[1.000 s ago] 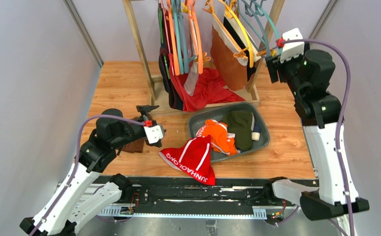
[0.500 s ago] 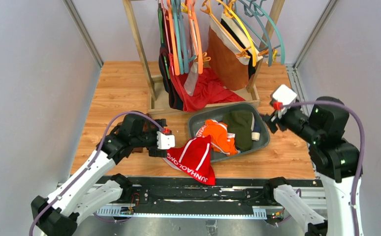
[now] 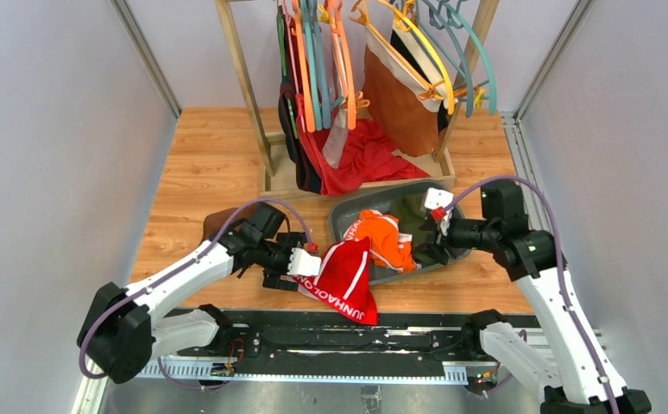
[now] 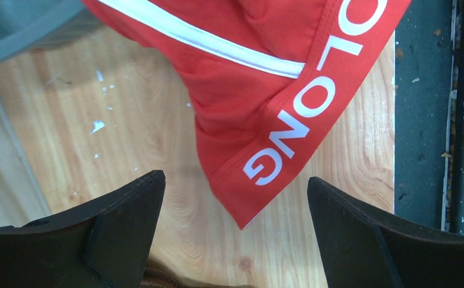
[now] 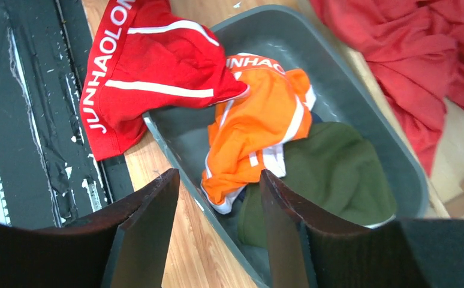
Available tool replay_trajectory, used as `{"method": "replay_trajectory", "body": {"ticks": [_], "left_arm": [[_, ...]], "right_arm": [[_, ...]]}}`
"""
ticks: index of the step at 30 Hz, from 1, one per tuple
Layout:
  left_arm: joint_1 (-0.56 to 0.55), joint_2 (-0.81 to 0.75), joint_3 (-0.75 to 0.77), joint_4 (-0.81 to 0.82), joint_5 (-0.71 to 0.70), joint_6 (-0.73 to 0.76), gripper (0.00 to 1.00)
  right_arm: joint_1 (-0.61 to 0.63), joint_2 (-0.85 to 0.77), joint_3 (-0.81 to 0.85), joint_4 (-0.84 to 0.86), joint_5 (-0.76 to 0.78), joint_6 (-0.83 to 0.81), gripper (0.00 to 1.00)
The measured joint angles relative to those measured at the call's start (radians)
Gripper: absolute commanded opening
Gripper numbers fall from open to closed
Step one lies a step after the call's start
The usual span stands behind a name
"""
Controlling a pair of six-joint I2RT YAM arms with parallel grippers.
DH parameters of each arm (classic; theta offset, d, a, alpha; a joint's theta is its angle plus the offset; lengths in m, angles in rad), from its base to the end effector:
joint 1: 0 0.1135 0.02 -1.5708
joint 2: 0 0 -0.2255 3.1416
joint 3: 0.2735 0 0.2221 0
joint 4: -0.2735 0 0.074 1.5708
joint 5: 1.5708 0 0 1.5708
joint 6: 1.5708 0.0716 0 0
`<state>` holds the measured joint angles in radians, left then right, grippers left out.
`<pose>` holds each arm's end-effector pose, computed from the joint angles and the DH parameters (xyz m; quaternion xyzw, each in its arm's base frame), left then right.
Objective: Remove the underwear clipped to the hanger
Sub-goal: Pick up the underwear from the center of the board.
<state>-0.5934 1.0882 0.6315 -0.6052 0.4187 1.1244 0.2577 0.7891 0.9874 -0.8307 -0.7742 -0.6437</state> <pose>0.1509 -0.1369 0.1510 0.7509 0.5788 -0.1295 0.2904 0.1419 0.0892 0.3005 -0.5134 0.6691 0.2501 0.4755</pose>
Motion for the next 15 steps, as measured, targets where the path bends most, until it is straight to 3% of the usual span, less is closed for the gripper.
{"method": "replay_trajectory", "body": {"ticks": [4,6,12,15], "left_arm": [[-0.014,0.084,0.0,0.019,-0.012,0.011,0.8],[-0.023,0.116,-0.003,0.042,-0.021,0.01,0.69],[-0.042,0.153,-0.015,0.086,-0.032,-0.004,0.1],[-0.047,0.142,-0.011,0.079,-0.031,-0.005,0.05]], "right_arm": [[0.058,0.035,-0.077,0.085,-0.002,0.0,0.5],[0.084,0.055,-0.104,0.121,0.004,0.002,0.49],[0.148,0.105,-0.15,0.193,0.028,0.0,0.48],[0.171,0.121,-0.156,0.239,0.032,-0.005,0.5]]}}
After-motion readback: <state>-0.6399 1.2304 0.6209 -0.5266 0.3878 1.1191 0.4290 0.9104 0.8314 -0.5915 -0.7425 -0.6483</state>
